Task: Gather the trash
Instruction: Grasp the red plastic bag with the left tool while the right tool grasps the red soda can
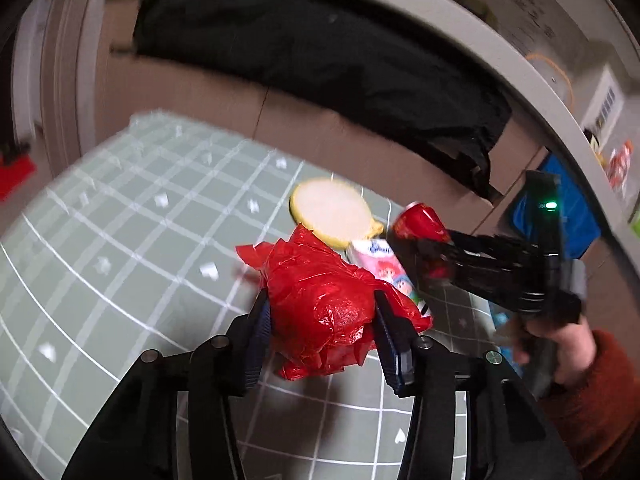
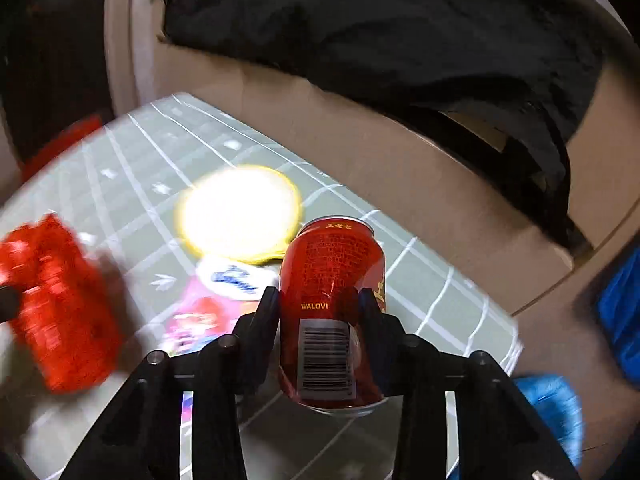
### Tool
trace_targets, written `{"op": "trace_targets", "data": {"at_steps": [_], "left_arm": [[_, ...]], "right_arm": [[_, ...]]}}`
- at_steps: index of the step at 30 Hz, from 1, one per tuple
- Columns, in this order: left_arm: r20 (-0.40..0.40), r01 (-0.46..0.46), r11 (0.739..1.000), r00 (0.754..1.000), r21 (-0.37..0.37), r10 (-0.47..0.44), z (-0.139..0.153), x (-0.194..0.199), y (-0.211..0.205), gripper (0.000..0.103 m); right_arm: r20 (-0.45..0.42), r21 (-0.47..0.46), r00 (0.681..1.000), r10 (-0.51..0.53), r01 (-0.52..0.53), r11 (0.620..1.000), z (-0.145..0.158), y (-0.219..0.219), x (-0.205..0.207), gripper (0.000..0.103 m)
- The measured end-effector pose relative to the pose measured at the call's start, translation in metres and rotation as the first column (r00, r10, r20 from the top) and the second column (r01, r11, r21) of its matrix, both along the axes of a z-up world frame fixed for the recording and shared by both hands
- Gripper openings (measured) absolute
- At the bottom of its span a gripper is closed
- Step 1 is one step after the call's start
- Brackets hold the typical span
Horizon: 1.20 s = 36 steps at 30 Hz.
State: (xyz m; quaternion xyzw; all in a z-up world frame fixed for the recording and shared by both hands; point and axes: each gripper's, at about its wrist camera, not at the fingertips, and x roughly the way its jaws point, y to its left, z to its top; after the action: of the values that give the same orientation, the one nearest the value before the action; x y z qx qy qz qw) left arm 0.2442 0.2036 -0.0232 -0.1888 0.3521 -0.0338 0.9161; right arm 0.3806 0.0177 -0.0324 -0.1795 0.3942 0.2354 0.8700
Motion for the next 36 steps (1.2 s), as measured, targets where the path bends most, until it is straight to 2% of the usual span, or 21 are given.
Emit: {"op": "trace_targets", "data": {"at_steps": [1, 6, 11, 20, 26, 33, 36], "left_arm": [[0.017, 0.003, 1.0, 1.0, 0.016, -0.003, 0.007, -0.002, -0.003, 0.048], [0.072, 0.024, 0.996, 0.997, 0.085, -0.03, 0.028, -0.01, -0.02, 0.048], [0.099, 0.035, 0.994, 0.994, 0.107, -0.046, 0.041, -0.018, -0.036, 0.048], [0.154, 0.091, 0.978, 0.981, 0.187, -0.121, 0.065, -0.022, -0.099, 0.048], [0.156, 0.151, 0.969, 0.971, 0.197, -0.183, 0.07, -0.009, -0.15, 0.048], [0.168, 0.249, 0.931, 0.939, 0.267, -0.3, 0.079, 0.012, -0.232, 0.048], [0.162, 0.291, 0.918, 0.926, 0.27, -0.342, 0.081, 0.022, -0.263, 0.048]], "right_arm": [[-0.012, 0.045, 1.0, 0.003, -0.002, 0.999, 0.007, -0.007, -0.007, 0.036], [-0.05, 0.16, 0.998, 0.024, -0.016, 0.987, 0.026, -0.027, -0.037, 0.035], [-0.077, 0.271, 0.997, 0.025, -0.003, 0.962, 0.041, -0.052, -0.065, 0.035], [-0.007, 0.375, 0.999, -0.043, 0.043, 0.926, 0.073, -0.117, -0.106, 0.035], [0.105, 0.38, 0.987, -0.125, 0.076, 0.922, 0.092, -0.174, -0.138, 0.035], [0.15, 0.388, 0.961, -0.234, 0.161, 0.907, 0.097, -0.245, -0.155, 0.035], [0.166, 0.38, 0.944, -0.287, 0.207, 0.902, 0.095, -0.273, -0.157, 0.035]]}}
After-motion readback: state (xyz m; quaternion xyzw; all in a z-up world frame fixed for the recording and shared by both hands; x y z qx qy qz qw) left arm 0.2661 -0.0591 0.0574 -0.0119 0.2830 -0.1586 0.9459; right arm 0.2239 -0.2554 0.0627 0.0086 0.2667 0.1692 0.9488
